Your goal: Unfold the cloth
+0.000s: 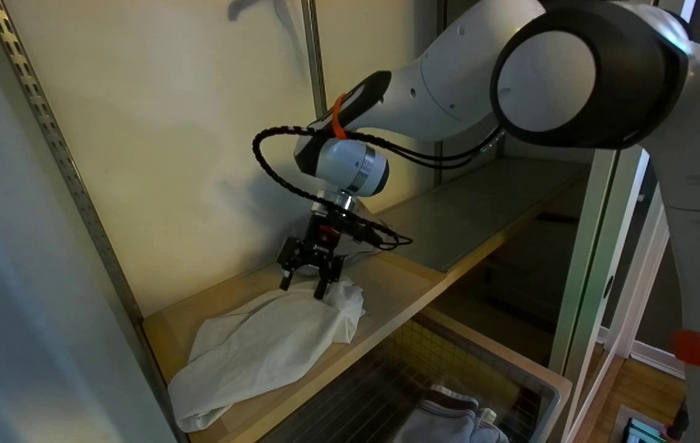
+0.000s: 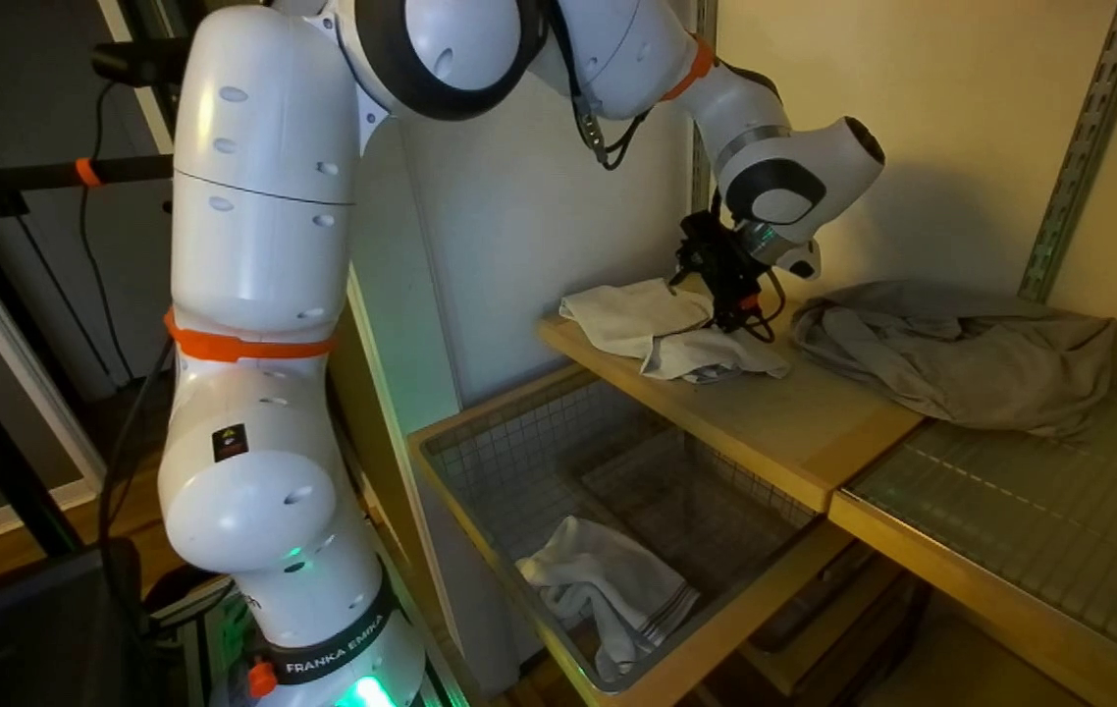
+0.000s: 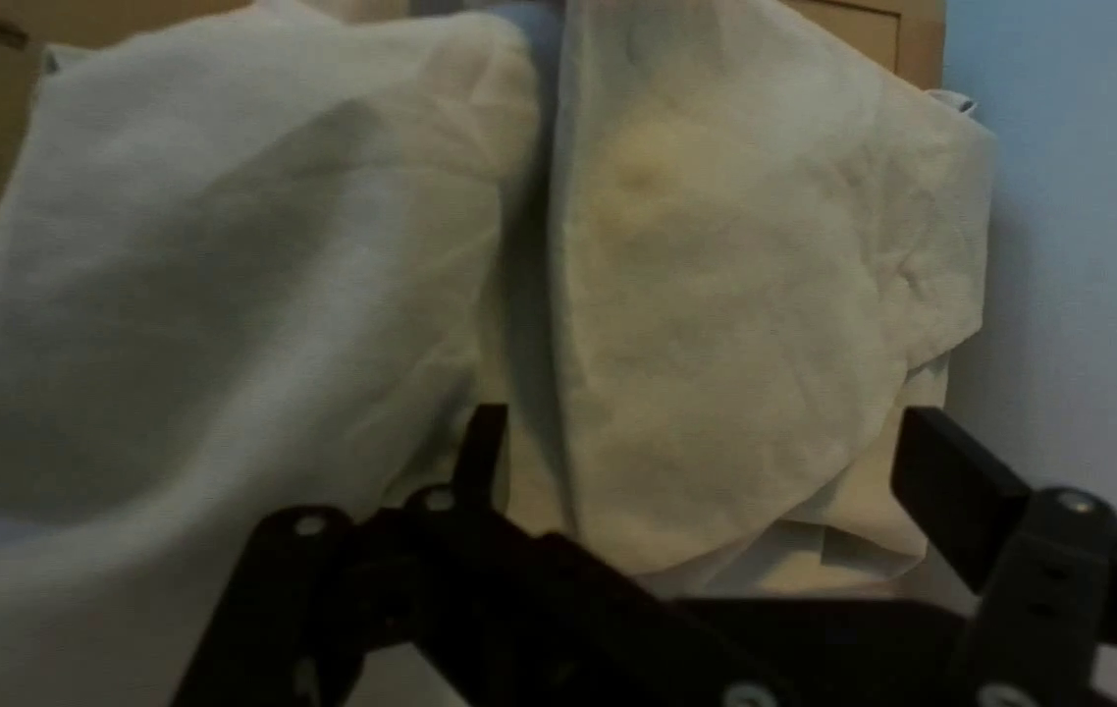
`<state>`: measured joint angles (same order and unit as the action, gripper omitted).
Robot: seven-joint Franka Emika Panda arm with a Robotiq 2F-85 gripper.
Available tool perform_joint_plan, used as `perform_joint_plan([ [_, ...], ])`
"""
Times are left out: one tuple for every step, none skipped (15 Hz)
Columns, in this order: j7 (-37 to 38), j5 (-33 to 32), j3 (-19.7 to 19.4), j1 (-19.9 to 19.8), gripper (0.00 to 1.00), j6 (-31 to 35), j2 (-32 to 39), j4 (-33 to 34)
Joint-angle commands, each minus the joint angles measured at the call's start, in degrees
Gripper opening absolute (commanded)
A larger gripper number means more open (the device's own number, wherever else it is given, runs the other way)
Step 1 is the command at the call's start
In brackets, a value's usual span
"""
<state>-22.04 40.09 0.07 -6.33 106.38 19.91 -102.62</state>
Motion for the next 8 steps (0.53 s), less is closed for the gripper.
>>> perform_joint_plan([
  [-0.39,0.54,0.47,-0.15,1.0,1.08,1.42,0.38],
  [-0.24,1.05,0.67,-0.1,1.0,1.25,1.62,0.29],
  [-0.18,1.5,0.88,-0.07,1.0,1.26,1.81,0.25],
  [-0.14,1.64,1.04,-0.02,1.0,1.21,1.94,0.22],
  [-0.27,1.98,1.22,0.02,1.0,1.4,1.97,0.22],
  [-0.28,2.36,1.37,-0.01,1.0,1.34,2.05,0.34],
  [-0.31,2.76,1.5,-0.05,1.0,1.32,2.07,0.47],
  [-0.37,3.23,1.57,-0.1,0.94,1.41,2.02,0.57],
])
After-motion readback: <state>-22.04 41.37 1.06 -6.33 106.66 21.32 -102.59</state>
